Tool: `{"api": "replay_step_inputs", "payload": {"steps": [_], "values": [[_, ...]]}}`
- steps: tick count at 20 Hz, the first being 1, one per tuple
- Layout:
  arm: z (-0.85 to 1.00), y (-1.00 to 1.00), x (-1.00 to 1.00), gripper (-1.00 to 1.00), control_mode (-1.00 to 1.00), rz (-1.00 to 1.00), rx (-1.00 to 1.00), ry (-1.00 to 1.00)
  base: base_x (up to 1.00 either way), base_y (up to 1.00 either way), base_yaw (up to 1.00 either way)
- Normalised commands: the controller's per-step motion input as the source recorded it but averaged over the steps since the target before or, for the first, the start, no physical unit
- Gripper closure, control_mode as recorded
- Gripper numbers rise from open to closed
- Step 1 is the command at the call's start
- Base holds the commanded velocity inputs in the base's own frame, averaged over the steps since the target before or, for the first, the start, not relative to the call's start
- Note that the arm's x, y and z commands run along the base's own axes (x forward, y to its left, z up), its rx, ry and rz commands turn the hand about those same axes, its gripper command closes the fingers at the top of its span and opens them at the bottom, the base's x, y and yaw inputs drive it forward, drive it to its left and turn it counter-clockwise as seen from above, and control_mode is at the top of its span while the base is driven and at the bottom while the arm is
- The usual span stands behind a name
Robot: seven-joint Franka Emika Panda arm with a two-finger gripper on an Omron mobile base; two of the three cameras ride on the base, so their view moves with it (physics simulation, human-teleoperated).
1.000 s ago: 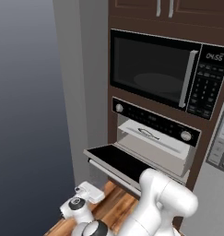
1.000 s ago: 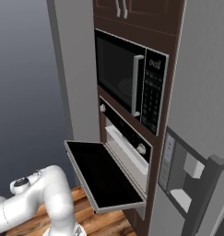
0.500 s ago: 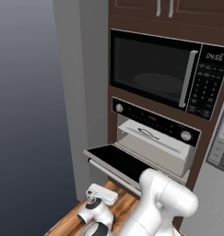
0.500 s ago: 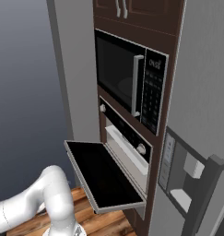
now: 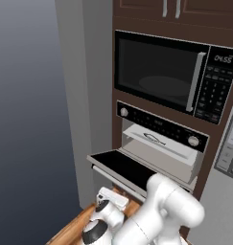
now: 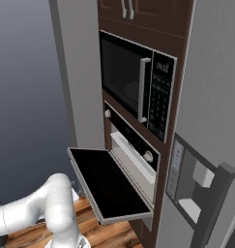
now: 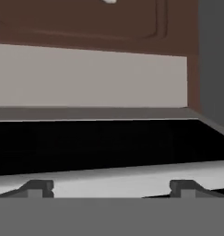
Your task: Place the fish on the top rack of the oven, and slide the tray back inside. Close the oven door.
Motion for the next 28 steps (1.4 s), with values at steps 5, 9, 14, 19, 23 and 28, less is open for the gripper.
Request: {"api": "replay_step_inputs", "payload": {"steps": [5, 9, 14, 19, 23, 28], "values": [[-1.0, -0.29, 0.63, -1.0, -1.0, -0.13, -0.2, -0.22, 0.0, 0.0, 0.0], [-1.0, -0.51, 0.73, -1.0, -1.0, -0.15, -0.23, -0.2, 0.0, 0.0, 0.0], [-0.9, -0.78, 0.6, -1.0, -1.0, -0.17, -0.27, -0.21, 0.0, 0.0, 0.0], [0.2, -0.75, 0.01, -1.0, -1.0, -0.14, -0.39, -0.39, 0.0, 0.0, 0.0], [0.67, -0.82, 0.05, -1.0, -1.0, -0.07, -0.47, -0.38, 0.0, 0.0, 0.0], [0.8, -1.0, 0.28, -1.0, -1.0, -0.07, -0.39, -0.15, 0.0, 0.0, 0.0]]}}
